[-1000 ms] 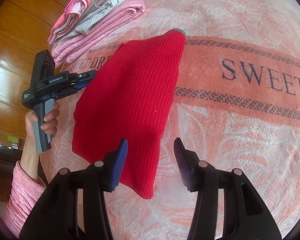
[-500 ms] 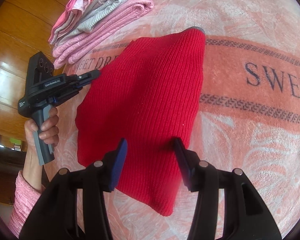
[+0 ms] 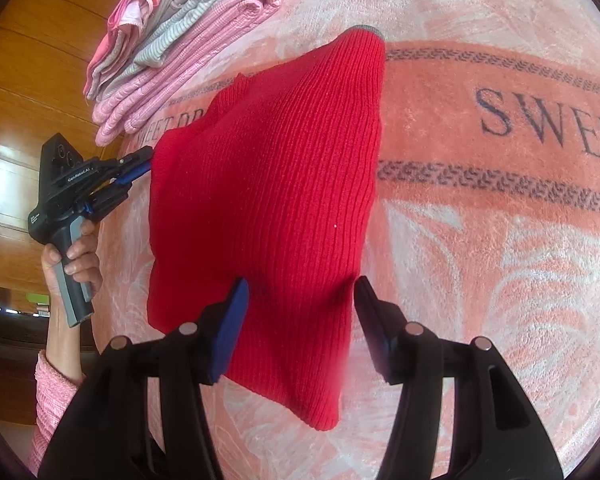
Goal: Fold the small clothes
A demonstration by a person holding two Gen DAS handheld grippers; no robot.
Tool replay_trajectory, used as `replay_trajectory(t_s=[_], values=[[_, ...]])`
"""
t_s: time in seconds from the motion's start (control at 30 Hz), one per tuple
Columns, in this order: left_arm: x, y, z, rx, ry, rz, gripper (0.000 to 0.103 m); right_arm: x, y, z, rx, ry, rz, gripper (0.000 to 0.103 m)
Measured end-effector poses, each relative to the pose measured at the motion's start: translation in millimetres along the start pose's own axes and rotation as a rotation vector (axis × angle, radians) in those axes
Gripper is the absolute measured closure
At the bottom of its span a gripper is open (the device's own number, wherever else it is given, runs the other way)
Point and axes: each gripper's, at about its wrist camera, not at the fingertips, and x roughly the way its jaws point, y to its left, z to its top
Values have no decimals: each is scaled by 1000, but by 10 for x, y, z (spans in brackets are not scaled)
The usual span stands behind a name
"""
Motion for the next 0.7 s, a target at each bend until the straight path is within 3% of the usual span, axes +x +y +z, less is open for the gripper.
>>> replay_trajectory(t_s=[0.2,0.3,0.33,0.37,0.5,0.6,0.63,0.67,0.7], values=[[-132,-194,-12,69,-20,-35,70,47,-23,8,3,4,-14,45],[110,-196,-87,87,34,137,72,108,-50,-14,13,18,-17,45],[196,-139,-123,76,52,173,75,121,-51,-20,14,21,-22,45],[281,-57,-154,53,76,197,86,127,-61,-29,13,24,-27,45],[261,64,-184,15,74,147,89,137,-86,-34,17,34,-29,45],[84,70,-120,-11,51,46,88,73,-78,-17,15,22,-21,45],[50,67,-124,-20,51,25,75,41,-76,-6,16,15,-17,45],[33,73,-120,-28,53,10,50,10,-80,13,19,7,-14,45],[33,83,-124,-35,54,13,40,-23,-89,35,27,-2,-10,45]])
